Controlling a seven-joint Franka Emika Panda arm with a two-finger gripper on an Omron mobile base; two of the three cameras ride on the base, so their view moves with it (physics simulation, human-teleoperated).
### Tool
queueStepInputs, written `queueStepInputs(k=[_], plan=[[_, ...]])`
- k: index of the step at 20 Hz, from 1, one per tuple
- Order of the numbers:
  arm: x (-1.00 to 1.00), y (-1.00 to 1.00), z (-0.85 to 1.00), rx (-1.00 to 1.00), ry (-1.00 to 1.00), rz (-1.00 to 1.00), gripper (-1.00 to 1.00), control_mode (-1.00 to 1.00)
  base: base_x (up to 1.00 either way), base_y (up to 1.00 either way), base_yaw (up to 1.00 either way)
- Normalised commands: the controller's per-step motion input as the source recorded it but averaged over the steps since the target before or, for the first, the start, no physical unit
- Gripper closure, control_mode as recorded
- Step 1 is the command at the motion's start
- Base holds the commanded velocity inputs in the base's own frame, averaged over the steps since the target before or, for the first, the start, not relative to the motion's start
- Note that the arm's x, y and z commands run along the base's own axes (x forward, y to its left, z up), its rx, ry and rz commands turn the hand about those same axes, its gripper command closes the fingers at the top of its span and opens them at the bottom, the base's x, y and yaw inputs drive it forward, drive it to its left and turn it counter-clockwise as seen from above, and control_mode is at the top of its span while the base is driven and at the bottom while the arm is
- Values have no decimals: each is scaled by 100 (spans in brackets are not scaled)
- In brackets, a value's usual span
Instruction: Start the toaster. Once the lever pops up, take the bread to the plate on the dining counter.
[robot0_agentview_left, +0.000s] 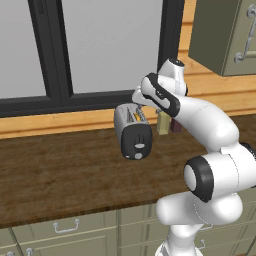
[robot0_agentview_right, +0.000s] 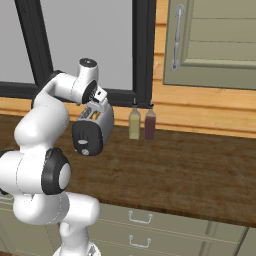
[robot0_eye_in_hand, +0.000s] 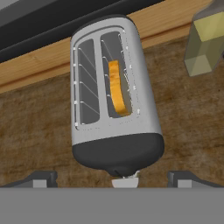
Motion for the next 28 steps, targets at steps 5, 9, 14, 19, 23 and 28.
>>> queueStepInputs(k=[5,9,14,19,23,28], plan=[[0,0,0,0,0,0,-100,-100,0,0,0],[0,0,0,0,0,0,-100,-100,0,0,0],[0,0,0,0,0,0,-100,-100,0,0,0],[0,0,0,0,0,0,-100,-100,0,0,0],[0,0,0,0,0,0,-100,-100,0,0,0],[0,0,0,0,0,0,-100,-100,0,0,0]])
